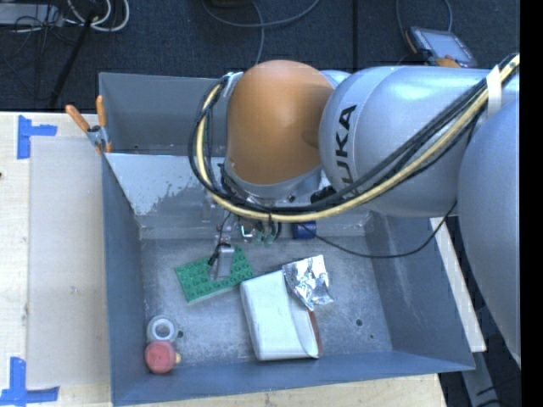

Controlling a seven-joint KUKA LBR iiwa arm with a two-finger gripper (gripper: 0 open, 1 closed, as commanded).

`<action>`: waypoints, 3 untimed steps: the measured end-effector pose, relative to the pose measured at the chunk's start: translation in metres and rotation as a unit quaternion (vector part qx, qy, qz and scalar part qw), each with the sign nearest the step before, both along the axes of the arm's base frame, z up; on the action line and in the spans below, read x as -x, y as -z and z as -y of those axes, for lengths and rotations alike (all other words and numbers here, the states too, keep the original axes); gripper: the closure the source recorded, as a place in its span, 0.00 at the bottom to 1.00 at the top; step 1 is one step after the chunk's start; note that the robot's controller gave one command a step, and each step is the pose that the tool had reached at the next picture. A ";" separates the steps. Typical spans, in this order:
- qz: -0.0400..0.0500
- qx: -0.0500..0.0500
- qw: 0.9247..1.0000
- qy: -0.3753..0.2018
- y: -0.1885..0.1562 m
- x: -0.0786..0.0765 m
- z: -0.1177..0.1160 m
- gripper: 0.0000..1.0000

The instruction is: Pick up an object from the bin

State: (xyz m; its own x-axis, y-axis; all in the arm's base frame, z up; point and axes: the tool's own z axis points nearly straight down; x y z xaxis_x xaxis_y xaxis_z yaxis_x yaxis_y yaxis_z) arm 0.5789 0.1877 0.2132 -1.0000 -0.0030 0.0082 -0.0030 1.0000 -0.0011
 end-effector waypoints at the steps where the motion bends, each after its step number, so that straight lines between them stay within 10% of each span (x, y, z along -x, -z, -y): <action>1: 0.000 0.001 1.000 0.023 0.119 -0.030 0.043 0.00; 2: 0.003 0.000 1.000 -0.011 0.144 -0.019 0.037 0.00; 3: 0.007 -0.002 1.000 -0.010 0.140 -0.021 0.036 1.00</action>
Offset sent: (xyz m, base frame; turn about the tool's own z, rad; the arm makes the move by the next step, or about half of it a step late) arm 0.0316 -0.0409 -0.1132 0.0439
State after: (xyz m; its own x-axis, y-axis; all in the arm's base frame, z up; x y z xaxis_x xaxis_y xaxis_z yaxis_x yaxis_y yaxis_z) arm 0.6000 0.1518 0.0730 -0.9997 -0.0229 -0.0066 -0.0230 0.9997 0.0033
